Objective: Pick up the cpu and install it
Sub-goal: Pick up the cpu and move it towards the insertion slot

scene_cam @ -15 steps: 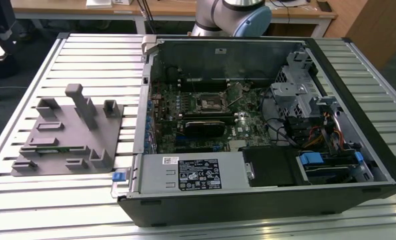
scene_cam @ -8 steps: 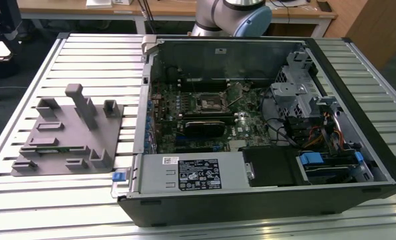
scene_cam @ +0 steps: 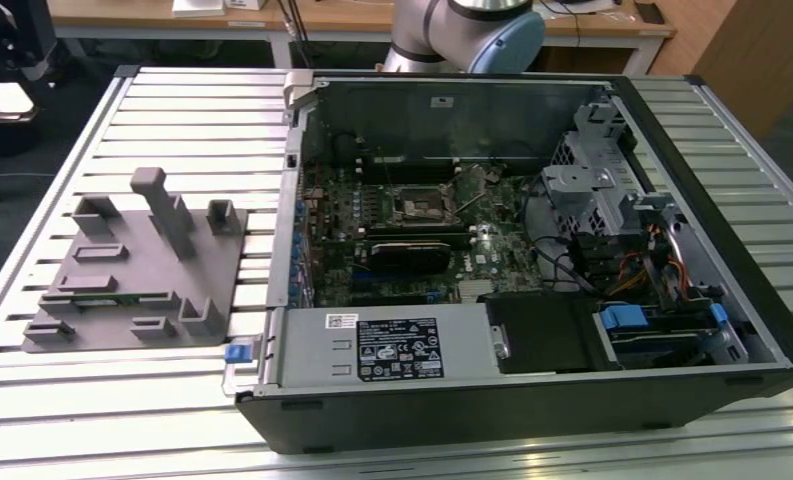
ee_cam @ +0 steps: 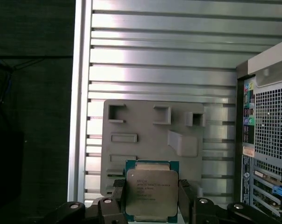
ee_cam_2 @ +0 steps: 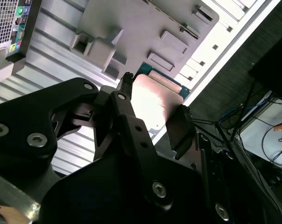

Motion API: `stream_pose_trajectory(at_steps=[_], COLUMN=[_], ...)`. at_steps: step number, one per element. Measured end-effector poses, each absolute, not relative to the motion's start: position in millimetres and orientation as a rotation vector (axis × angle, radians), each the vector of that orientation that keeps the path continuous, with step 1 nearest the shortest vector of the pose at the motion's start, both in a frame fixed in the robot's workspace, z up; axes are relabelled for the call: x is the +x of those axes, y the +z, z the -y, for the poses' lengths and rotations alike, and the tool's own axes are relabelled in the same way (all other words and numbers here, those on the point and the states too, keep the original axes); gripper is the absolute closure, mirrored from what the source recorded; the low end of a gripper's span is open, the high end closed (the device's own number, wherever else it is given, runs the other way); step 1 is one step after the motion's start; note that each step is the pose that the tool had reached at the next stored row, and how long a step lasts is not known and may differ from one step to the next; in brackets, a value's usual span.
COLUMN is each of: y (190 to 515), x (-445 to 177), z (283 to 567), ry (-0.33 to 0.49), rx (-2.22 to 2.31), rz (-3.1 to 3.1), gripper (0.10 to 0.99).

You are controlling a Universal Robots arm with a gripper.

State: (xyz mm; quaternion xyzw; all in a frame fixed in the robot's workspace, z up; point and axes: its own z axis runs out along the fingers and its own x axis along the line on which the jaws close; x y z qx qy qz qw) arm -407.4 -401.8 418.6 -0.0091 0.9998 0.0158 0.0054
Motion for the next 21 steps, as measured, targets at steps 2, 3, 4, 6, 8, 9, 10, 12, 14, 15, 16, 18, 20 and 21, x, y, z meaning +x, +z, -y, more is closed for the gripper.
stream_pose_trajectory(at_steps=[2,3,4,6,8,9,10,12,14,15,16,18,20,21], y=[418.6,418.6,418.6,418.6,418.7,418.7,418.8,418.9,418.9,418.9,418.9,418.9,418.9,418.9], x=[-405.9,-405.0,-404.1,-402.1,-400.4,-399.3,-398.3,-396.1,-393.8,-390.0,-389.0,-387.2,-385.4,-384.6], z=[401.8,401.7,401.7,401.8,401.8,401.8,401.8,401.7,401.8,401.8,401.8,401.8,401.8,401.7], ry=[0.050,0.050,0.050,0.050,0.050,0.050,0.050,0.050,0.050,0.050,0.050,0.050,0.050,0.050], rx=[-0.028,-0.028,-0.028,-0.028,-0.028,-0.028,-0.028,-0.028,-0.028,-0.028,-0.028,-0.028,-0.028,-0.028], rz=[-3.130,-3.130,-3.130,-3.130,-3.130,-3.130,-3.130,-3.130,-3.130,-3.130,-3.130,-3.130,-3.130,-3.130], gripper=[0.545,0.545,0.545,0.545,0.545,0.545,0.545,0.545,0.545,0.545,0.545,0.545,0.545,0.545])
